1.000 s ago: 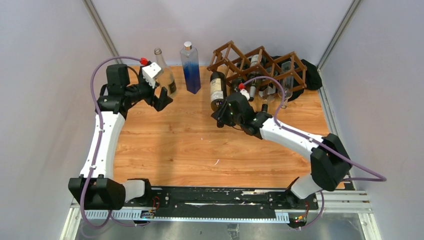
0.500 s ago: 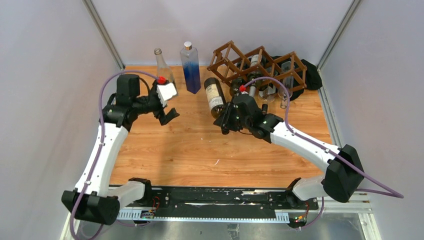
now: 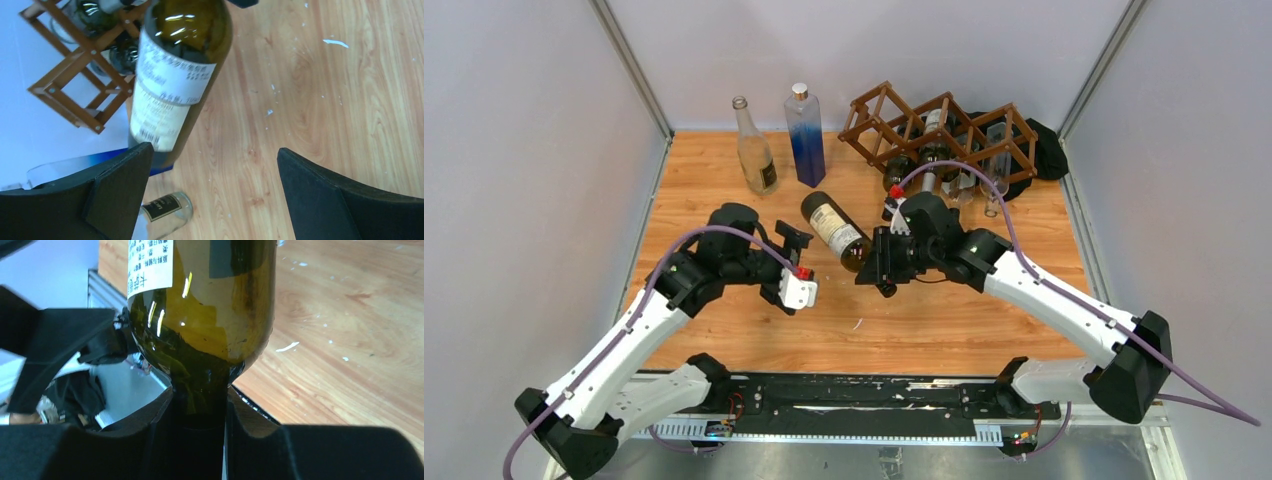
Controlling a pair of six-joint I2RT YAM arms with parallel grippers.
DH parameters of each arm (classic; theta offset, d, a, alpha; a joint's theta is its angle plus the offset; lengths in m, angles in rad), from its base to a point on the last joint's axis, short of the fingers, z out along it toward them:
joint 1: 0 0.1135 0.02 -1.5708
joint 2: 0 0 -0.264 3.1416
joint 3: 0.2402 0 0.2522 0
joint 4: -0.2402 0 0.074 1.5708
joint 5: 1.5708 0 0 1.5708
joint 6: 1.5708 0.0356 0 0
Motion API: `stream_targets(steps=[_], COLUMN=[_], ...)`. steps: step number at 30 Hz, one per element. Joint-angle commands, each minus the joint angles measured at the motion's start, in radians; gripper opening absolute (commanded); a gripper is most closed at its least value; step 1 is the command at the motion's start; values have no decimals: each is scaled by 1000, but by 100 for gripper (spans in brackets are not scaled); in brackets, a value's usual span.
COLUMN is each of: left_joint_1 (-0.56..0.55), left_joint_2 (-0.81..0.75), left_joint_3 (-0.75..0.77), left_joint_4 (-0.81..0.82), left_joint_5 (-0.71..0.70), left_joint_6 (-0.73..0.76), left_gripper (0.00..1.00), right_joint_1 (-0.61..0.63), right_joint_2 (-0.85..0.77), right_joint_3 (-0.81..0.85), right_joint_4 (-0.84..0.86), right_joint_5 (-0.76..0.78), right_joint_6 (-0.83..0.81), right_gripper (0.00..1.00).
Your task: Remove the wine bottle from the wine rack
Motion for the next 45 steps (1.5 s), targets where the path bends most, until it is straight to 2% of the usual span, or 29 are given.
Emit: stream_targets(steps=[1, 4, 12, 24, 28, 31, 34, 35, 36, 38, 41, 45], left_joint_1=[-111, -158, -229, -246, -246, -246, -246, -246, -246, -246, -246, -246], left_joint_2=[-21, -59, -127, -95, -87, -83, -81, -82, -84, -87, -84, -75], left_joint_3=[-76, -155, -276, -292, -290, -292, -287, -287, -288, -293, -287, -246], left_joint_4=[133, 279, 438, 471, 462, 467, 473, 475, 487, 516, 553, 555], left_joint_5=[-146, -210, -277, -344, -327, -324, -328, -328, -330, -345, -375, -394], left_joint_6=[9, -7, 27, -3, -1, 4, 0, 0, -4, -18, -60, -171], left_gripper=[100, 100, 100, 99, 88, 70, 46, 36, 19, 2, 0, 0], right_joint_1=[38, 49, 69, 121, 131, 131, 132, 131, 130, 124, 92, 32], right_joint_2=[-16, 2, 64, 156, 174, 186, 196, 196, 193, 178, 125, 15], right_joint_3=[100, 139, 218, 317, 336, 331, 321, 318, 313, 303, 272, 221], right_joint_4=[9, -32, -28, -13, -8, 3, 3, 3, 2, -1, -6, -4], right_joint_5=[-124, -163, -275, -352, -360, -361, -368, -368, -367, -355, -321, -249], right_joint_6=[-78, -83, -61, -55, -71, -74, -82, -86, -91, -107, -127, -148], right_gripper=[0, 0, 0, 0, 0, 0, 16, 26, 37, 58, 71, 79])
